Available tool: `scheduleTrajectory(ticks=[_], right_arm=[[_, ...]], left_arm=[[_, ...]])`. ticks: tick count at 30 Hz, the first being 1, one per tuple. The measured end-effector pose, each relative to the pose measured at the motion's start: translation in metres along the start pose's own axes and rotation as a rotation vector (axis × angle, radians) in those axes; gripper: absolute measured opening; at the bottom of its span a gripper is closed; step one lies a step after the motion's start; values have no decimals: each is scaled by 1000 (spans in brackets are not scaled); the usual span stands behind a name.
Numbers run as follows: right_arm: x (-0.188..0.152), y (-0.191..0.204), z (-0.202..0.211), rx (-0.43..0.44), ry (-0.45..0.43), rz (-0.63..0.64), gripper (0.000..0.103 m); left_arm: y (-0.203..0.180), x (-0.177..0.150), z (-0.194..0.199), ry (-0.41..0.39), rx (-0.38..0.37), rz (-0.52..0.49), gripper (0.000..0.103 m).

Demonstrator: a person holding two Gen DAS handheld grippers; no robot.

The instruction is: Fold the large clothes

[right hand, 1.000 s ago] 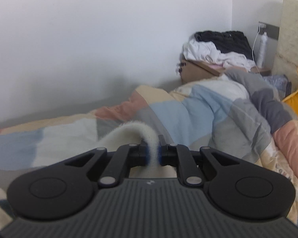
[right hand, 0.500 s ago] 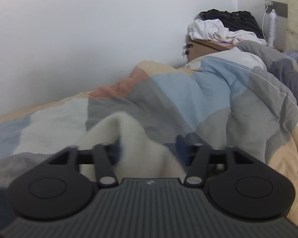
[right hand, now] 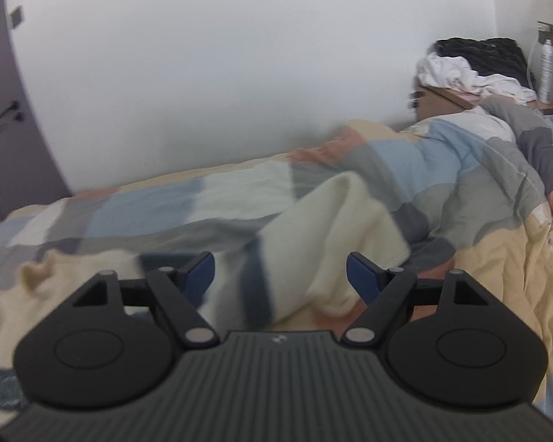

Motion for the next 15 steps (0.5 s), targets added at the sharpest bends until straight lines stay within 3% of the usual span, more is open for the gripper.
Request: scheduleTrajectory(ticks=[4,11,15], right_arm=[[-28,38,52,73,43,34,80],[-108,83,111,196,172,-10,80],[-161,97,125,172,234,66,80]], left_arm=[[-4,-2,18,-17,-33,-6,60],[-8,-25,33,59,-68,-36,60],[-10,-37,37,104,-92,-38,60]])
Point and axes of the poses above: each gripper's, at about its wrist camera, not at the fingertips, and z roughly against the way its jaws point, y to its left, x to its top, the point moved 9 cm from there along -z, roughly the way its jaws point, and after that the axes turned 6 degrees about y, right-handed, at the moved point
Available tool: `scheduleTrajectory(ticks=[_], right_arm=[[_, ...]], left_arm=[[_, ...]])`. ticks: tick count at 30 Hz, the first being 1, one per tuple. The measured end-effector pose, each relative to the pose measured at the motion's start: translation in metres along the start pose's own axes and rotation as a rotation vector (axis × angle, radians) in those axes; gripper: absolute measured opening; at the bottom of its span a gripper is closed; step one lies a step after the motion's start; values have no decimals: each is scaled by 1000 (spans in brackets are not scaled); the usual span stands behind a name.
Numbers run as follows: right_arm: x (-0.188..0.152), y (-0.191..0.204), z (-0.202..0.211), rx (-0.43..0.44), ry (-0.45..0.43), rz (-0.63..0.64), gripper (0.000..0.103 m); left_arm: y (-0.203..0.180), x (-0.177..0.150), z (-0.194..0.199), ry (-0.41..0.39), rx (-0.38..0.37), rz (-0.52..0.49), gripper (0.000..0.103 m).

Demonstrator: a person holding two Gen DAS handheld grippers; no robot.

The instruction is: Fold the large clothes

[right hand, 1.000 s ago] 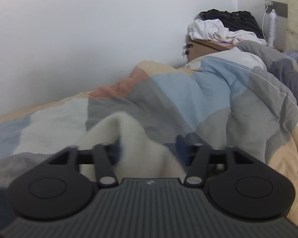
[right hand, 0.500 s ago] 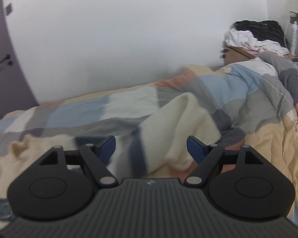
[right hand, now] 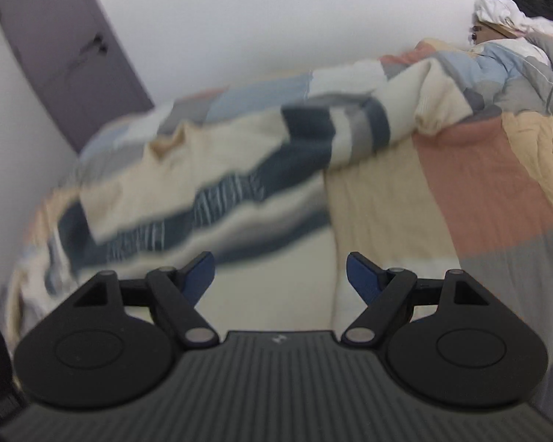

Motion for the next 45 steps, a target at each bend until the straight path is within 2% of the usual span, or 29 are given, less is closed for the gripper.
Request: scheduleTrajectory(ticks=[3,7,11,16,22,24,27,31,33,35,36,37,39,43,45], right_arm=[[-29,-1,-5,3,40,-19,80],[-62,-15,-19,31,110,-165,80],[-91,-23,-35,30,167,-247,80],[-108,-12,-54,126,243,-306,80],[-115,-12,-64,164,284,-360,83],[-112,-3,-59,226,274,-343,83],[-101,13,-45,346,208,-326,83],[-84,36,-25,569,145,-335,83],[-79,47,-17,667,128,-332,83],[-72,57,-5,722,87,-290,83],[-69,62,0,735,70,-269,83],[-68,63,2,734,62,-252,82],[-71,61,-5,677,83,-247,83],[-86,38,-31,481,180,-292,79],[-94,23,-34,409,191,-314,78]], left_arm=[[2,-10,-3,49,-20,37,60],[9,-15,-10,83,-24,82,60],[20,-15,-18,98,21,99,60],[34,-16,-29,130,62,141,60],[45,-24,-38,172,74,202,60],[44,-25,-37,170,79,200,60],[43,-26,-37,172,76,198,60],[41,-28,-39,182,60,200,59],[37,-28,-42,195,46,179,45],[33,-29,-44,194,45,149,24],[31,-28,-45,190,46,137,20],[31,-28,-45,186,45,135,17],[31,-27,-46,181,46,137,15],[32,-27,-46,174,41,145,13],[31,-25,-44,165,38,146,13]])
Point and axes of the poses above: each gripper's, at about its wrist camera, not at the fingertips, and z roughly against the way its jaws point, y to its left, x to its top, the point moved 9 cm from there along -z, roughly the way its jaws point, and after that the axes turned 6 degrees about y, right-handed, at the moved point
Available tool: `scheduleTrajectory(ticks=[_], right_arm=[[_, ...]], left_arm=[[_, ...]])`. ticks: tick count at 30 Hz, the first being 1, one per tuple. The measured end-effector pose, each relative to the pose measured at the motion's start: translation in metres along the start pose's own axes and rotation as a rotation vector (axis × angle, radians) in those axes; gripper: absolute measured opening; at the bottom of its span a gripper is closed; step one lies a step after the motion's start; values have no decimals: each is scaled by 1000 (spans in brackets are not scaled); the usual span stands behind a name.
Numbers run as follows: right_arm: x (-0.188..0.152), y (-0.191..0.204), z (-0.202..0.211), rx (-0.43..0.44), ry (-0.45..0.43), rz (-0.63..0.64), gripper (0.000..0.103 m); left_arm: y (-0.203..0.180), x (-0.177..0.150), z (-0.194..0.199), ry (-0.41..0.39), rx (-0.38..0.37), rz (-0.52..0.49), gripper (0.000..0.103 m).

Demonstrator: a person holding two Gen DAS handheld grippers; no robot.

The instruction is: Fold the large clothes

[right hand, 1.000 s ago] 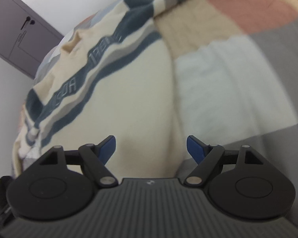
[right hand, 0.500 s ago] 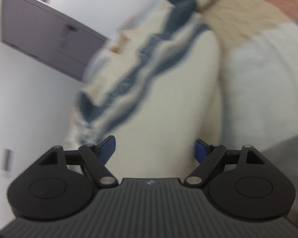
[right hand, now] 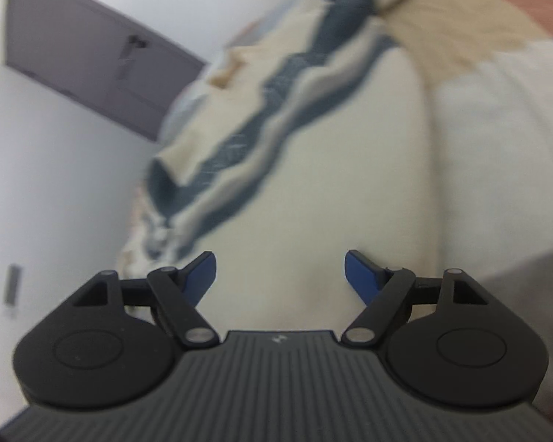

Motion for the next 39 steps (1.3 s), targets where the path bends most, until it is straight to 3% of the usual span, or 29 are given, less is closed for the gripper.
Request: scheduleTrajectory(ticks=[6,10,13,17,20,22,27,30,35,38,39], right_arm=[[14,-26,29,-140,-158,-59,81],[8,-58,21,-280,-88,-151,79],[4,-61,15,-329,-76,-148,65],[0,-63,13,-287,-71,-176,61],[-13,-59,-15,-145,72,-235,62],[-25,-56,-25,-101,143,-264,62],[-27,-30,-6,-30,103,-178,68],[-30,-29,-7,-61,107,-156,68],[-28,-46,-32,-97,147,-248,66],[-23,-40,-24,-97,127,-206,32],[-23,-36,-19,-101,126,-178,26]], left_arm=[[1,6,6,-38,-19,19,11],[-3,8,13,-69,-21,1,10],[-2,8,14,-70,-21,8,10],[1,10,13,-70,-30,34,10],[2,12,13,-79,-26,35,10],[3,12,12,-78,-25,40,10],[4,12,11,-73,-26,51,10],[4,12,10,-76,-15,35,10],[5,13,6,-65,-23,62,10],[5,12,9,-65,-33,71,10],[4,12,13,-73,-35,68,10]])
Point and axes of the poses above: each gripper's, at about its wrist camera, not at the fingertips, and z roughly against the way its jaws point, y to its left, x to its top, the point moved 9 cm from there along -z, roughly the way its jaws point, and after that the axes turned 6 degrees about y, right-handed, at the moved point
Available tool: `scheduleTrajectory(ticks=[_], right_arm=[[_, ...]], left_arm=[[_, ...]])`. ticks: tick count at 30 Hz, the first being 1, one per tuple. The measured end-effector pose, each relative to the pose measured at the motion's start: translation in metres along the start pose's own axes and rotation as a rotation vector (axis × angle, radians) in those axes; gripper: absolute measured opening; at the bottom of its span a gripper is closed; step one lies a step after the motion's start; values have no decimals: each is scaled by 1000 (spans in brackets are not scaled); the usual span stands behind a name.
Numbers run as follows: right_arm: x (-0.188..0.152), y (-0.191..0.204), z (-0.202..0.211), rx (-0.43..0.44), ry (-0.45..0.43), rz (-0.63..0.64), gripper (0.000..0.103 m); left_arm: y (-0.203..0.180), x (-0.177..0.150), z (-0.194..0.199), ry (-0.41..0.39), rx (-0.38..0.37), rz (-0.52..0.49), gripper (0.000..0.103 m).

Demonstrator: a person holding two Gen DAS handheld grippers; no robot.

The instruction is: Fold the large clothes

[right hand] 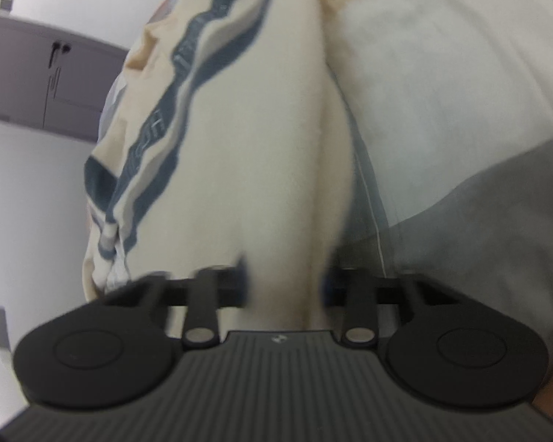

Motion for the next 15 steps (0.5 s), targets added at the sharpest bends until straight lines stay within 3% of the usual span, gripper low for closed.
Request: scheduleTrajectory(ticks=[4,9,13,15], right_arm=[[-3,17,37,-58,-52,133,22],[-14,31,64,-225,-65,268,20],[-19,13,61,-353,-25,291,19],[-18,4,57,-367,-6,266,19]], left_arm=[[-8,2,16,-43,-18,-44,8],[-21,-1,31,-72,-7,-120,8],[-17,-8,22,-24,30,-133,8],[-16,-9,19,-7,22,-134,9]])
Point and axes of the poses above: each gripper's, at about its wrist camera, not at the fingertips, and z roughly against the way its jaws point, y to its left, x to its top, the point moved 9 cm from there along -z, roughly the way its jaws point, and after that the axes turned 6 degrees about y, right-handed, at the moved point
